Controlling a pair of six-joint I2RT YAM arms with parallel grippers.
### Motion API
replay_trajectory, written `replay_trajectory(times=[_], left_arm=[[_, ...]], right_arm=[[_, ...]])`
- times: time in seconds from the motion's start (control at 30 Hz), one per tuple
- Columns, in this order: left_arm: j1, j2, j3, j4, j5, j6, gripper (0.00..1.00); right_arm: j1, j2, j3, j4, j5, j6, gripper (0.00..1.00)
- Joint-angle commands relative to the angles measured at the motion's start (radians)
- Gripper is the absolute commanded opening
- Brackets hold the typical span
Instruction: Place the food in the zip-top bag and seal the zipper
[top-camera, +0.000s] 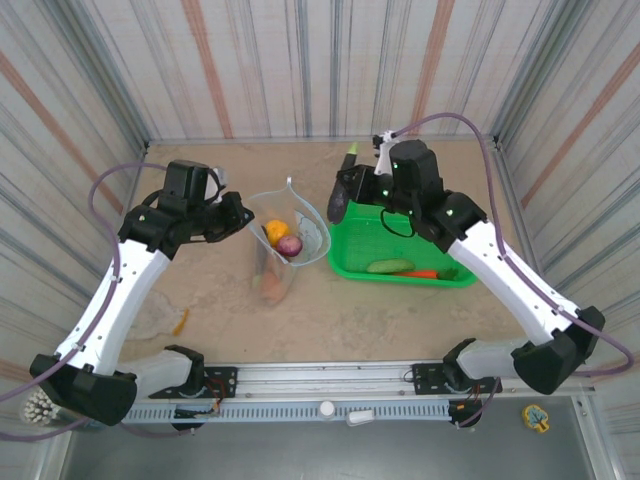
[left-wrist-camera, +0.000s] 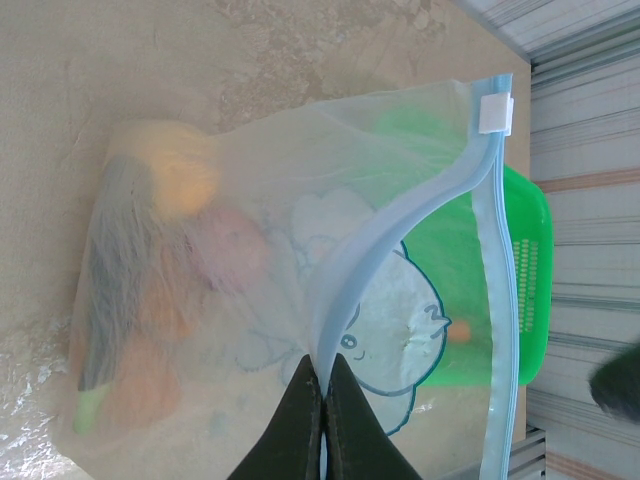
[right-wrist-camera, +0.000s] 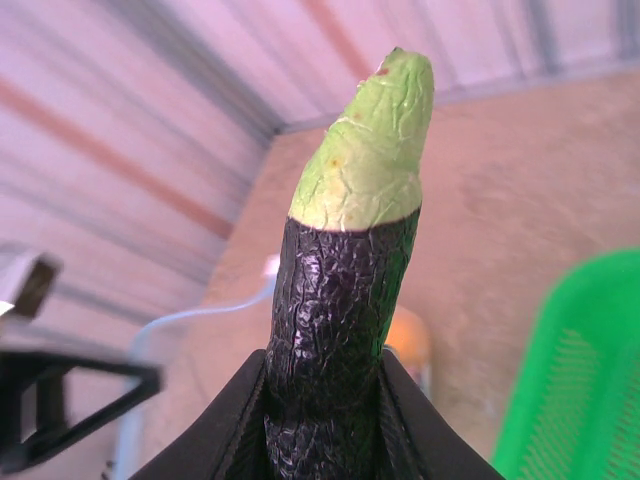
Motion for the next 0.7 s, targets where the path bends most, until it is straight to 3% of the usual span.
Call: replay_trajectory(times=[0.0,0.3,0.67], left_arm=[[0.001,-0.021,0.020,-0.008,0.008,-0.007,0.00],[0.001,-0.025,0.027,-0.013,0.013,-0.016,0.00],[0.001,-0.026,0.032,-0.019,0.011,-0.021,0.00]], right_arm=[[0.096,0.004,0.023,0.068,0.084,-0.148,0.17],[0.261,0.105,-0.025,0.190,0.179,-0.240,0.17],[0.330,0.229,-0.091,0.270,0.192,-0.243,0.20]])
